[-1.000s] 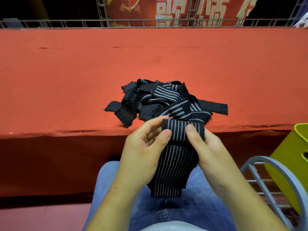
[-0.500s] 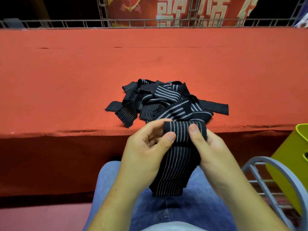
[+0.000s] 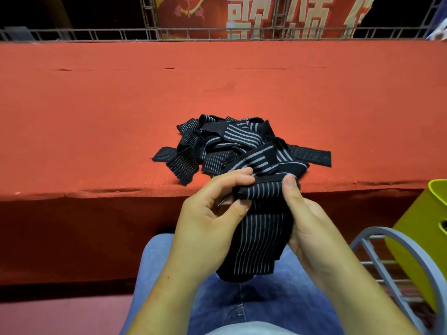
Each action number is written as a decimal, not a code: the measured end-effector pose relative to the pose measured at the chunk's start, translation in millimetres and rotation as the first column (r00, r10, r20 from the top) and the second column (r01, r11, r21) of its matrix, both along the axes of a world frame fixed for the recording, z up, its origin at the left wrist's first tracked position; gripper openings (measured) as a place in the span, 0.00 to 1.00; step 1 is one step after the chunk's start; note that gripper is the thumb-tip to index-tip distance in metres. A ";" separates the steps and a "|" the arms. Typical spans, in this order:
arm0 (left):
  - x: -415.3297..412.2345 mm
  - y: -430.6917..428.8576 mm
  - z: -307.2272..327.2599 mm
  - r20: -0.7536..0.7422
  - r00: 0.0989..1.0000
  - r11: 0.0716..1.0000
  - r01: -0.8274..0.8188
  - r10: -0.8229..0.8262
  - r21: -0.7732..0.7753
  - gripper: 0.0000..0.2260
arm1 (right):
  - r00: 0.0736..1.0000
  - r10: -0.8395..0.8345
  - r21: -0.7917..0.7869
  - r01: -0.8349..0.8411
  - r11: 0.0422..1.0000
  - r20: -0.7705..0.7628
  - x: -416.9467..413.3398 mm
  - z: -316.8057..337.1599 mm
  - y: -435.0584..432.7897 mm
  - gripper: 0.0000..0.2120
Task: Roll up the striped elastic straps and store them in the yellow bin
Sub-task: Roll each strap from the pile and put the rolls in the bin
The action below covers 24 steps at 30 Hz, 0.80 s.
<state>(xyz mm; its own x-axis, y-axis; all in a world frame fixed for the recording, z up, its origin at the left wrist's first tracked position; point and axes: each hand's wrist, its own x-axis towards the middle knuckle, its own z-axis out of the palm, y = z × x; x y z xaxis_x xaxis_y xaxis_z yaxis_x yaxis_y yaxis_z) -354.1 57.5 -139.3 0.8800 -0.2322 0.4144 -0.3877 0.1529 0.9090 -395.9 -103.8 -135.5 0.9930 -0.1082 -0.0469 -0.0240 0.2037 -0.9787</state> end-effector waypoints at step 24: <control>-0.5 -2.1 -0.8 -0.196 0.981 1.000 0.014 -0.011 0.015 0.16 | 0.984 -0.070 -0.199 0.102 0.975 0.161 0.4 -4.6 -0.1 0.19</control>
